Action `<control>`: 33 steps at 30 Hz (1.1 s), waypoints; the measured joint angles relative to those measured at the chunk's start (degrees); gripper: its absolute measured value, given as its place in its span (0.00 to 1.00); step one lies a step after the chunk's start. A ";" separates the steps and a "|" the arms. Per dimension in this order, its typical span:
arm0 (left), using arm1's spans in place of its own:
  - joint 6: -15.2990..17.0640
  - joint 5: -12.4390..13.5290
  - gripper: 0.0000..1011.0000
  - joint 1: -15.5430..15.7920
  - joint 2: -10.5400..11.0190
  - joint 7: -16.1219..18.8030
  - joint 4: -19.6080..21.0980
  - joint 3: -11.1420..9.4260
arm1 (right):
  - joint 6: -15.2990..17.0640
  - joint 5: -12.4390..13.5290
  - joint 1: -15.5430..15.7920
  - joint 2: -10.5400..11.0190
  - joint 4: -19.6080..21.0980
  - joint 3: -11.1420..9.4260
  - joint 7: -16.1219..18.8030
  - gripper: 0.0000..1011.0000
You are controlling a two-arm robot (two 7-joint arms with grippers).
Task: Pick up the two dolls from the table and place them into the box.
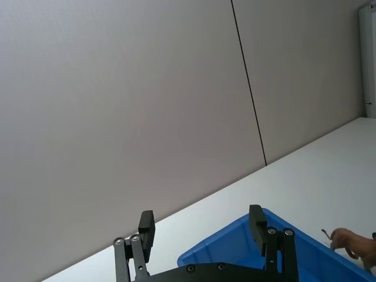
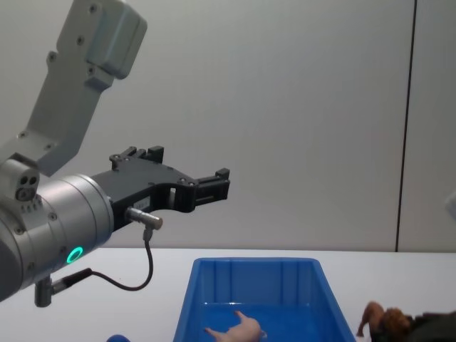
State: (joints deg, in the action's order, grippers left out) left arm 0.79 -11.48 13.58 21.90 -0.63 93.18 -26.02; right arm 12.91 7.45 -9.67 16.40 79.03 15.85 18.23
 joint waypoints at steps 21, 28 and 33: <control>0.00 0.00 0.99 0.00 0.00 0.00 0.00 0.00 | -4.44 0.18 -1.97 -0.02 7.57 -0.64 2.27 0.43; 0.00 0.00 0.99 0.00 0.00 0.00 0.00 0.00 | -3.85 -0.27 -2.86 -0.94 8.22 0.43 5.11 0.43; 0.00 0.00 0.99 0.00 0.00 0.00 0.00 0.00 | -3.28 -1.07 -3.13 -1.60 7.95 1.30 6.26 0.51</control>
State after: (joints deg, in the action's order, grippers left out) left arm 0.79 -11.48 13.59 21.90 -0.63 93.17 -26.02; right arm 9.64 6.38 -12.81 14.80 86.98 17.16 24.48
